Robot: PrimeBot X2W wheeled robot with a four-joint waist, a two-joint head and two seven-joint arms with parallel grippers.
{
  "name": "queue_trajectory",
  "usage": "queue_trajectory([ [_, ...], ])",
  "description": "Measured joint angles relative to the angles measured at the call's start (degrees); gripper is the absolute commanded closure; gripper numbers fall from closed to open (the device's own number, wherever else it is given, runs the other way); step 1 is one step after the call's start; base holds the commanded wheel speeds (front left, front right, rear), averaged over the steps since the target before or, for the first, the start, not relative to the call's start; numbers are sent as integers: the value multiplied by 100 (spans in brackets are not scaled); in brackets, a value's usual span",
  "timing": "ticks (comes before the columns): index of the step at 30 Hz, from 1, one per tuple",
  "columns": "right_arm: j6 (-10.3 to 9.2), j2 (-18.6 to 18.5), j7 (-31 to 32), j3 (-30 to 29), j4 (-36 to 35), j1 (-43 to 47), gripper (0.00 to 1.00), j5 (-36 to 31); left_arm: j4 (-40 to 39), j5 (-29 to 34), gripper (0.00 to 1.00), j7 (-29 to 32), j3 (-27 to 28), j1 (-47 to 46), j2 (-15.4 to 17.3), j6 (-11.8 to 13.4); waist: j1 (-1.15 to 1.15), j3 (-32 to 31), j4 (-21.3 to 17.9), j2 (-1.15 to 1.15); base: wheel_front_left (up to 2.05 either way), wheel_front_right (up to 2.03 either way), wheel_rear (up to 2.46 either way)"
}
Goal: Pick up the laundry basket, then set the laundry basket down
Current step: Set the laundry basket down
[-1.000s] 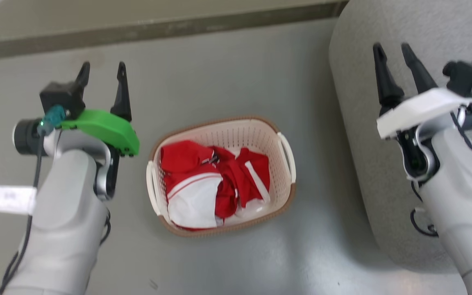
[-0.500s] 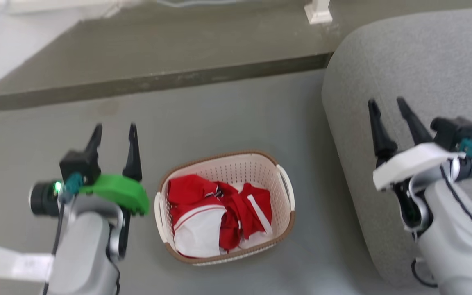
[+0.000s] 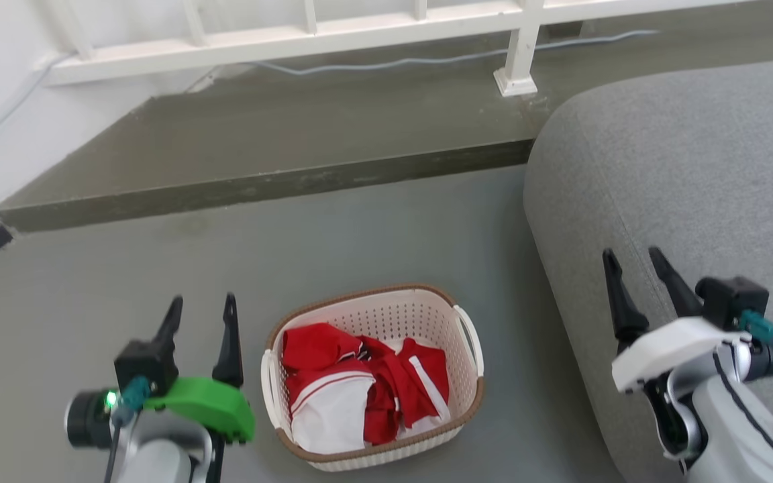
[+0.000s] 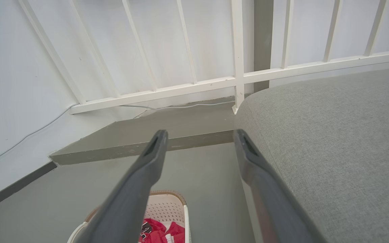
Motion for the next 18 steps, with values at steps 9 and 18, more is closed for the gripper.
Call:
queue_trajectory([
  [9,-93,0,1,-14,-90,438,0,-66,-181,1,0,0,-1,544,-5,40,0,-234,32,0,0,0,0],
  [18,-94,-1,1,-12,-287,576,0,-165,-513,51,0,0,29,838,-5,57,0,-293,61,0,0,0,0],
])
